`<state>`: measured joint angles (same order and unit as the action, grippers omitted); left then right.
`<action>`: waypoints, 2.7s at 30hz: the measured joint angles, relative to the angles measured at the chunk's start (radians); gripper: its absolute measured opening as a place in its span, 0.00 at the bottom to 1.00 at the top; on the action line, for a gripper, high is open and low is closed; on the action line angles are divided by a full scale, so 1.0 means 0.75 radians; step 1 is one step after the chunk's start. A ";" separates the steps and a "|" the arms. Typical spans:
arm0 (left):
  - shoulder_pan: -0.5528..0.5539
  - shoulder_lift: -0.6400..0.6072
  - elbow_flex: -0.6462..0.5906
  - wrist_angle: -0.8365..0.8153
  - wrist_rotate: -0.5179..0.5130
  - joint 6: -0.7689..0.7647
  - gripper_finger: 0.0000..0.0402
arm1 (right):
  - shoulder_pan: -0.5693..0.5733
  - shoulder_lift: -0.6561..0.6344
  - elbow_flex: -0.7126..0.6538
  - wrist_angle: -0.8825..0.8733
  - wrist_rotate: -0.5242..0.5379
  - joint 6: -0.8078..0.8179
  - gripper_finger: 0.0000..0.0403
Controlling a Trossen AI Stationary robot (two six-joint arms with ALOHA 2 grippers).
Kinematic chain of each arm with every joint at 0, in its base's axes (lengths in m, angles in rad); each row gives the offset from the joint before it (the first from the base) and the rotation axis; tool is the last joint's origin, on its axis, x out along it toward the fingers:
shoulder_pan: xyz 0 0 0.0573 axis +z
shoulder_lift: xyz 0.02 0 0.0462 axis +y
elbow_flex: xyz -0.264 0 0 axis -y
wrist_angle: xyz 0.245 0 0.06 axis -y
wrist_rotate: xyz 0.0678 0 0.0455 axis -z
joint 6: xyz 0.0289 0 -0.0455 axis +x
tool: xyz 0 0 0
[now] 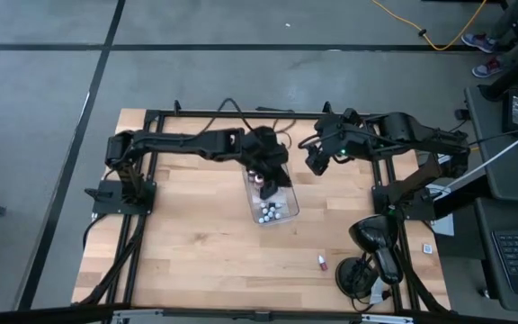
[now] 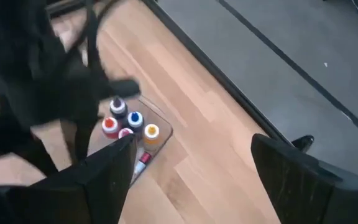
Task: Pick & Place food coloring
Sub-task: Put the small red food coloring bottle into the bottom of the bin
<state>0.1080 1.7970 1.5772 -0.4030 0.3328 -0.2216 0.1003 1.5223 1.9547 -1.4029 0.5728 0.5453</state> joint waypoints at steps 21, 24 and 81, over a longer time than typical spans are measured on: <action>0.308 -0.267 0.001 -0.380 0.145 0.154 0.75 | -0.225 0.002 -0.390 0.034 -0.614 0.338 0.79; 0.331 -0.289 0.001 -0.452 0.144 0.174 0.74 | -0.182 0.001 -0.402 0.011 -0.616 0.452 0.79; 0.411 -0.370 0.001 -0.656 0.147 0.395 0.73 | 0.518 0.489 -0.900 0.596 -1.249 1.283 0.79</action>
<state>0.4164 1.5192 1.5776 -0.8948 0.4431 0.0746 0.4888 1.8891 1.2800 -0.9561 -0.3641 1.5079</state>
